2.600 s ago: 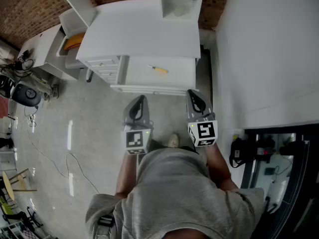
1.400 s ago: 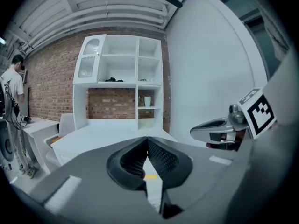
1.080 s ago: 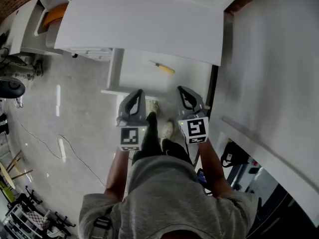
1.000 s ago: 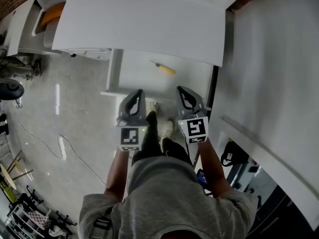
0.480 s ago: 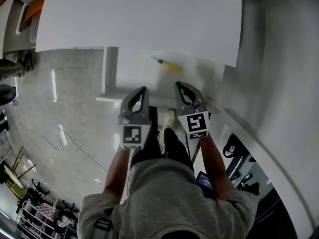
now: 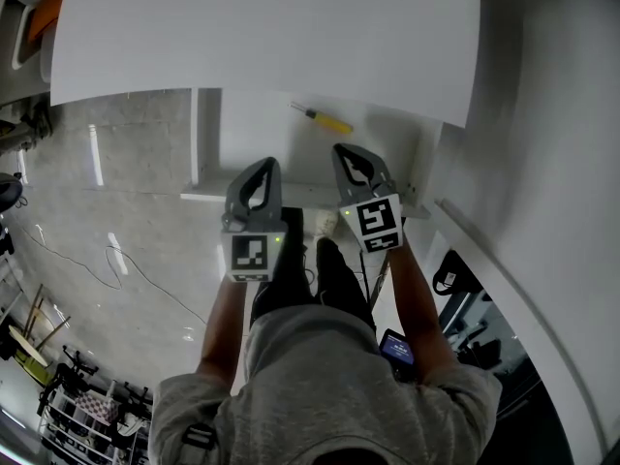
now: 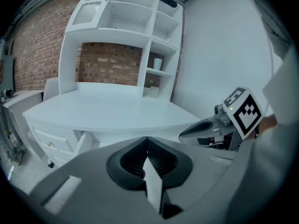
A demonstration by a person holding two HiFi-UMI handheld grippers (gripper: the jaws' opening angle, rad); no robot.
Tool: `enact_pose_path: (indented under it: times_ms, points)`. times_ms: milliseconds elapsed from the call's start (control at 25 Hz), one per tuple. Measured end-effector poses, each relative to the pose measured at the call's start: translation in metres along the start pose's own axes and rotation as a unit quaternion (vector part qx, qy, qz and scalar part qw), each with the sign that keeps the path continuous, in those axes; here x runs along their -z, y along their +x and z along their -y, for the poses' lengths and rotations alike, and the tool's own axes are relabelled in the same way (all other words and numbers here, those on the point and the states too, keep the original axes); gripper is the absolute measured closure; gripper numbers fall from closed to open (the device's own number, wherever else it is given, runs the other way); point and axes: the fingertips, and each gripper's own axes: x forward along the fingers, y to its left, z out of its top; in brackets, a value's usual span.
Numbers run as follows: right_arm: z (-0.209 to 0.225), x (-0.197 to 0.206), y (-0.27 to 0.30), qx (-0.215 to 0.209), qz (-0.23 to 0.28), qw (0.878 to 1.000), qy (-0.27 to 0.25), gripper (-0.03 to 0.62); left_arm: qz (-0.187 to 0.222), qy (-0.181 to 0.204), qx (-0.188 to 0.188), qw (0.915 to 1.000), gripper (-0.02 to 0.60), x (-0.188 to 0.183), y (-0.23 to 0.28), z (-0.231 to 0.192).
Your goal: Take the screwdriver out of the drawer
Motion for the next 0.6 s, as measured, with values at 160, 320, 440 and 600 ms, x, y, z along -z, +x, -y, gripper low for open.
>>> enact_pose_path:
  times_ms: [160, 320, 440, 600]
  points:
    - [0.001, 0.004, 0.018, -0.011, -0.023, 0.999, -0.026, 0.557, -0.002, 0.001, -0.008, 1.0, 0.57, 0.002, 0.0, -0.009]
    - [0.001, 0.016, 0.04, -0.021, -0.061, 0.996, -0.058, 0.531, -0.003, -0.005, -0.014, 0.9999, 0.57, 0.006, -0.003, -0.017]
    - [0.004, 0.026, 0.058, -0.019, -0.096, 0.991, -0.091, 0.505, 0.0, -0.008, -0.021, 0.9998, 0.569, 0.007, -0.005, -0.024]
    - [0.01, 0.043, 0.082, -0.013, -0.142, 0.981, -0.136, 0.471, -0.005, -0.016, -0.028, 0.9995, 0.57, 0.008, -0.005, -0.034]
